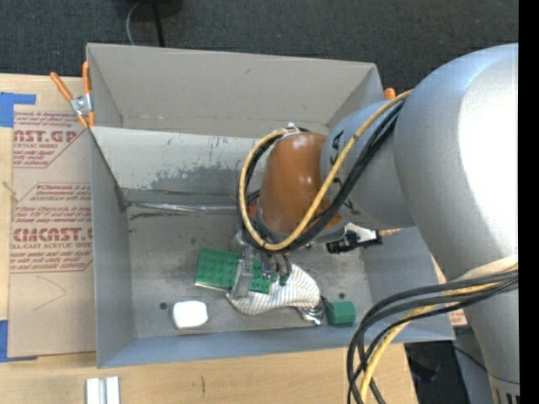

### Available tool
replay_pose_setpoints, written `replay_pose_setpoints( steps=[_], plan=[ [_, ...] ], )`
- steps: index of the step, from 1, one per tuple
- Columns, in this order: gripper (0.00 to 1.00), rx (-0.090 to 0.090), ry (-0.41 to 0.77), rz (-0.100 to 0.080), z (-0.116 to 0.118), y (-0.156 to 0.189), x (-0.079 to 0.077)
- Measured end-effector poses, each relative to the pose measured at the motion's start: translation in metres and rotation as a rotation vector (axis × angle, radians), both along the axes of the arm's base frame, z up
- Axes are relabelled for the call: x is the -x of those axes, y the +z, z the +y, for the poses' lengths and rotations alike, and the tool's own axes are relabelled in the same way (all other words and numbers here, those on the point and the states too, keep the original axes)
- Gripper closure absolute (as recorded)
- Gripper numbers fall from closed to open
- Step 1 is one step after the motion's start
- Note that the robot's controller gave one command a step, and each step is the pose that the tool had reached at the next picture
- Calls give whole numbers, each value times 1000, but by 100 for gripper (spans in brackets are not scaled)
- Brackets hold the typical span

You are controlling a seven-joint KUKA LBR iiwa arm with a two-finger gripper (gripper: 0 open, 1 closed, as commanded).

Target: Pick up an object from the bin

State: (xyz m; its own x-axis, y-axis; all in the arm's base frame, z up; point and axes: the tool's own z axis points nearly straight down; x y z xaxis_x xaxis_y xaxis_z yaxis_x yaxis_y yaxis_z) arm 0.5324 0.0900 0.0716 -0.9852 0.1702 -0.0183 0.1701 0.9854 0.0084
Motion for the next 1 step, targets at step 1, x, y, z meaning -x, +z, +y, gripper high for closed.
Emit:
replay_pose_setpoints(
  steps=[1],
  plan=[
    [100,4,-1,0,28,0,4]
  ],
)
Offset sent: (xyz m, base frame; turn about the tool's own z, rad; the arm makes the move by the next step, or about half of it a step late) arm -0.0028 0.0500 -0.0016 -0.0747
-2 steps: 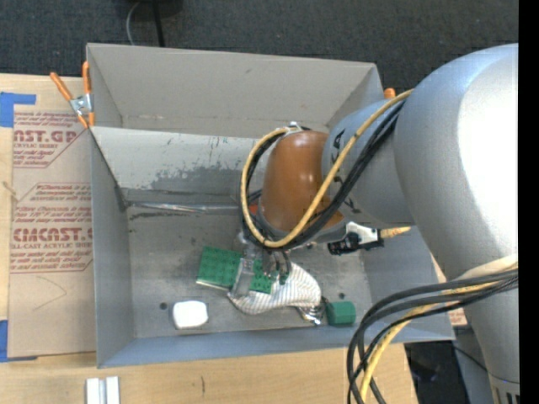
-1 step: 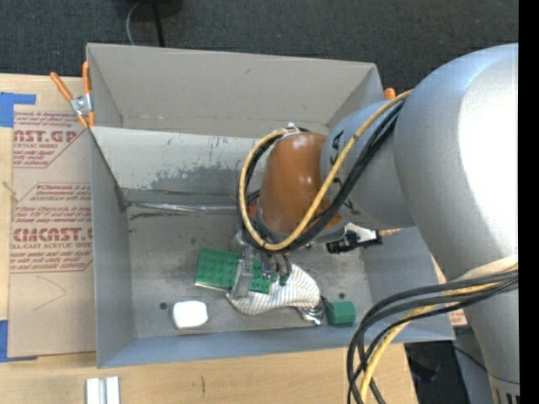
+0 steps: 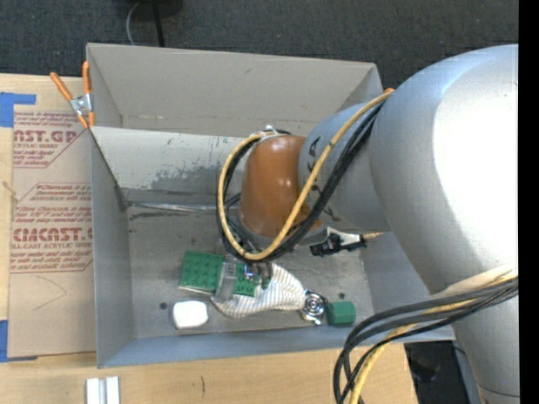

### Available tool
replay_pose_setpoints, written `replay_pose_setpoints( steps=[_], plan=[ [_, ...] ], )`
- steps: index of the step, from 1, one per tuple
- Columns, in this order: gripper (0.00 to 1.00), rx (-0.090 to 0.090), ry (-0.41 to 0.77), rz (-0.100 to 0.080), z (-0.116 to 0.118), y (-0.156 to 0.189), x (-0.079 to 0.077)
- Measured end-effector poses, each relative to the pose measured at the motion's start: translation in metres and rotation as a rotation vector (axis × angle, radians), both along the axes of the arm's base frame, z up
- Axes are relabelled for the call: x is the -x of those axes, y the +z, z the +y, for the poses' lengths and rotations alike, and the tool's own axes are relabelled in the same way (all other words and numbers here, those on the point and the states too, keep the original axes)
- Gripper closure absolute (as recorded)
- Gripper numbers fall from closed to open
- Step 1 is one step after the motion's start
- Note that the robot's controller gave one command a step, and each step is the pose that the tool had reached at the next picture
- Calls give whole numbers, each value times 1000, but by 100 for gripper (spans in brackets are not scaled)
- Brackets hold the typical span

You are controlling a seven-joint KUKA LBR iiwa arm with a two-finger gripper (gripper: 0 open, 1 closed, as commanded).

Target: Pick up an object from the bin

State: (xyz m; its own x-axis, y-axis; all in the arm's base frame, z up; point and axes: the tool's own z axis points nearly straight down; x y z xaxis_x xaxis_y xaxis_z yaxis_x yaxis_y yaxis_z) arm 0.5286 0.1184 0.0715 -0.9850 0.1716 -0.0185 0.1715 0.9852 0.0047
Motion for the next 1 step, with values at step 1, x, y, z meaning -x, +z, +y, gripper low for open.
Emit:
replay_pose_setpoints(
  steps=[1],
  plan=[
    [100,-5,47,-1,32,0,0]
  ],
)
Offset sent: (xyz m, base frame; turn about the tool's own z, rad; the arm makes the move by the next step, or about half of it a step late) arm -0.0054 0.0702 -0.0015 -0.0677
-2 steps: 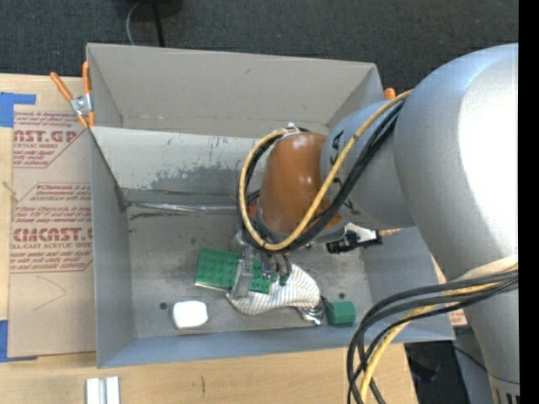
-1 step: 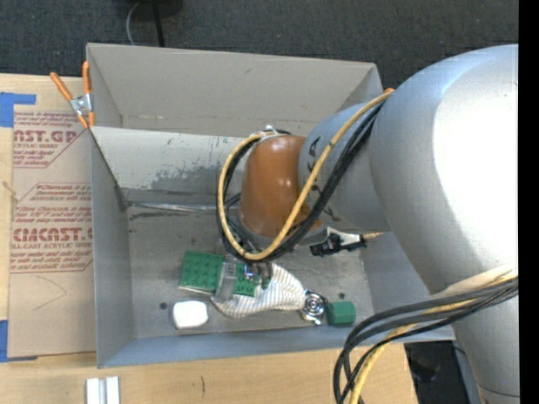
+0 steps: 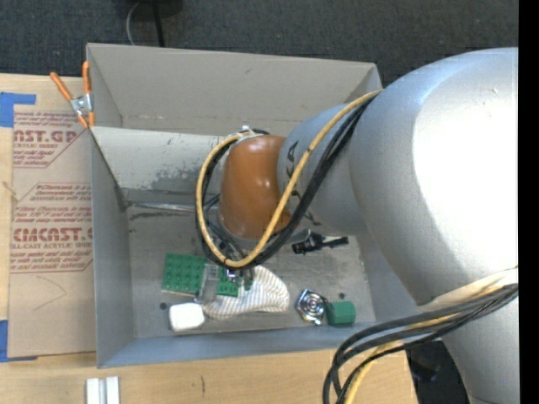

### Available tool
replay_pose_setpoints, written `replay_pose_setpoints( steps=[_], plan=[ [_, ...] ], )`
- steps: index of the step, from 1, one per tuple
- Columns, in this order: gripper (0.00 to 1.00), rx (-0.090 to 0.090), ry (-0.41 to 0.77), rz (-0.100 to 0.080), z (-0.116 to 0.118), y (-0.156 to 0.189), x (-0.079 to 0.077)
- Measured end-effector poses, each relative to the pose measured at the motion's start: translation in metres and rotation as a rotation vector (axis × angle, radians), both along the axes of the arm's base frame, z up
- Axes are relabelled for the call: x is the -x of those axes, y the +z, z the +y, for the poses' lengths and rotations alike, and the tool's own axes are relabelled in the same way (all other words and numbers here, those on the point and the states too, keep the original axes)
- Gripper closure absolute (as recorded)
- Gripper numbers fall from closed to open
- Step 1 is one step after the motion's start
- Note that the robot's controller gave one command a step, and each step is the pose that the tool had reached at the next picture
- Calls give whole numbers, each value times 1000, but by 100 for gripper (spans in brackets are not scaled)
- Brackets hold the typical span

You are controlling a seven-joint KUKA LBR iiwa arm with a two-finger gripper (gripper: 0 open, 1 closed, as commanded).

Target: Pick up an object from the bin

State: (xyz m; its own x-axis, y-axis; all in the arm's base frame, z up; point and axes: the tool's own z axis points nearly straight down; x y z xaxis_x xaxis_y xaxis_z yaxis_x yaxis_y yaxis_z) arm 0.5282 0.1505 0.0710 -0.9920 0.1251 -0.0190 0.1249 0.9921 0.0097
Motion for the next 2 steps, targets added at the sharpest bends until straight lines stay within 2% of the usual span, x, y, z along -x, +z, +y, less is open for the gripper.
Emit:
replay_pose_setpoints(
  steps=[1,2],
  plan=[
    [100,6,11,-2,15,0,1],
    [100,3,91,-2,32,-1,4]
  ],
)
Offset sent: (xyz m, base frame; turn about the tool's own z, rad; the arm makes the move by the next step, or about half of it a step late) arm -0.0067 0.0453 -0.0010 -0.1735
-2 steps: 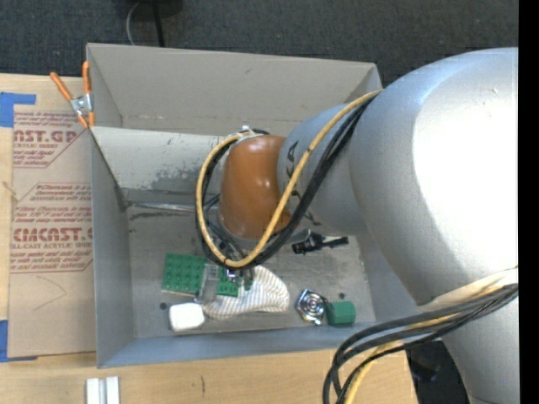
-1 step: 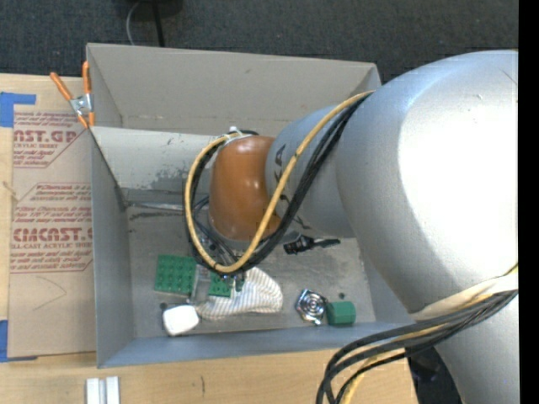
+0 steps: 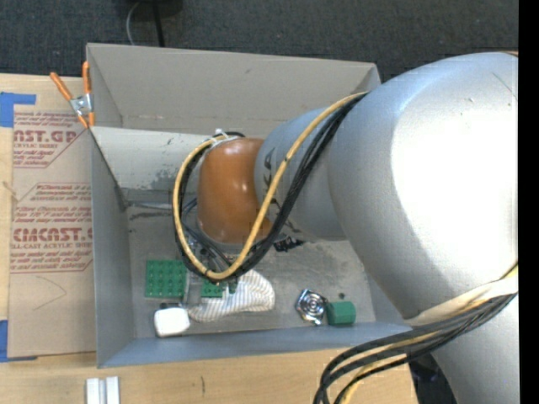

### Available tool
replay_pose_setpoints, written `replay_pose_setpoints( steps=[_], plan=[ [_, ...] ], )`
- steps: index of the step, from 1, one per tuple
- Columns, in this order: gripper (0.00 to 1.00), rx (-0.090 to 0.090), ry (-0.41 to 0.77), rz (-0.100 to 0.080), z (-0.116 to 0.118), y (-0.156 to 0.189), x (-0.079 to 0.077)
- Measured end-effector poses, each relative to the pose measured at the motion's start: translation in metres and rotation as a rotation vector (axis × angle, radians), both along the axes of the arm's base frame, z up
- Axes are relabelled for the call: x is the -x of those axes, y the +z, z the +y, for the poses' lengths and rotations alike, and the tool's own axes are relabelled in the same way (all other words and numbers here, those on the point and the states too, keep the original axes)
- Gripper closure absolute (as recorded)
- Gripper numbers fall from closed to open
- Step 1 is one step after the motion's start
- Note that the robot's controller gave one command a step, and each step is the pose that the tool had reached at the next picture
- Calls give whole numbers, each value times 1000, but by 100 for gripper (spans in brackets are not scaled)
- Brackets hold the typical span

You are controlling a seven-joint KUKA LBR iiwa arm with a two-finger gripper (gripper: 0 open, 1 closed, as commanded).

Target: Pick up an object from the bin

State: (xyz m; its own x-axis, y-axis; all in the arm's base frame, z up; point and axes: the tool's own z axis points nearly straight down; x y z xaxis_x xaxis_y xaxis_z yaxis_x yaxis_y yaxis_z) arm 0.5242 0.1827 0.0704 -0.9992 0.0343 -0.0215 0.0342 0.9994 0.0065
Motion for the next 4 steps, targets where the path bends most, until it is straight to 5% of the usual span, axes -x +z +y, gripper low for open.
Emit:
replay_pose_setpoints(
  steps=[1,2,4],
  plan=[
    [100,2,70,-1,11,0,1],
    [100,-2,-46,-2,15,0,6],
    [100,9,-18,0,36,0,7]
  ],
)
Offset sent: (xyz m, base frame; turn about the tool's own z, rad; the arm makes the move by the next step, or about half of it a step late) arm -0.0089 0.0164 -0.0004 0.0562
